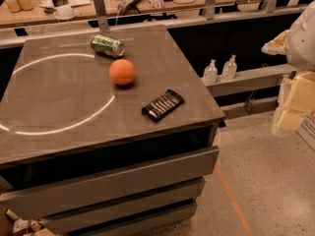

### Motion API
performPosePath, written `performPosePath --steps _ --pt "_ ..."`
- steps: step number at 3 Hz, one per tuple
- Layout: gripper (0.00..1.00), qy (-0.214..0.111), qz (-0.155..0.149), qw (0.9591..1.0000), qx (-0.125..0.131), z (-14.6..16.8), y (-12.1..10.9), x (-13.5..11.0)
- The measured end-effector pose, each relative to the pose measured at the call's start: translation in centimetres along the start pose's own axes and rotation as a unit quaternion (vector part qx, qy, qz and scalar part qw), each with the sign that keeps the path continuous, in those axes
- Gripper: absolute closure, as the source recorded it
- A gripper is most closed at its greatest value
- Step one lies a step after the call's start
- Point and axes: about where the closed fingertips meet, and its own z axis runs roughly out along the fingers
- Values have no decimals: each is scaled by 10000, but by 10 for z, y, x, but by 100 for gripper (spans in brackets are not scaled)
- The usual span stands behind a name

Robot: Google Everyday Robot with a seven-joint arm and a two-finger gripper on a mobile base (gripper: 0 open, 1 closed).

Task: Move rxbar chocolate near green can

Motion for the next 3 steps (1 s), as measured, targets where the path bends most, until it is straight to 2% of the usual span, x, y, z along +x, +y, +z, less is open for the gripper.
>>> performPosePath --steps 1,2,3 --pt "0 -301 -752 9959 -395 16 1 -23" --pt "0 -786 -1756 9763 -991 39 4 -48" --pt "0 -1402 -2582 9453 -1417 73 3 -80"
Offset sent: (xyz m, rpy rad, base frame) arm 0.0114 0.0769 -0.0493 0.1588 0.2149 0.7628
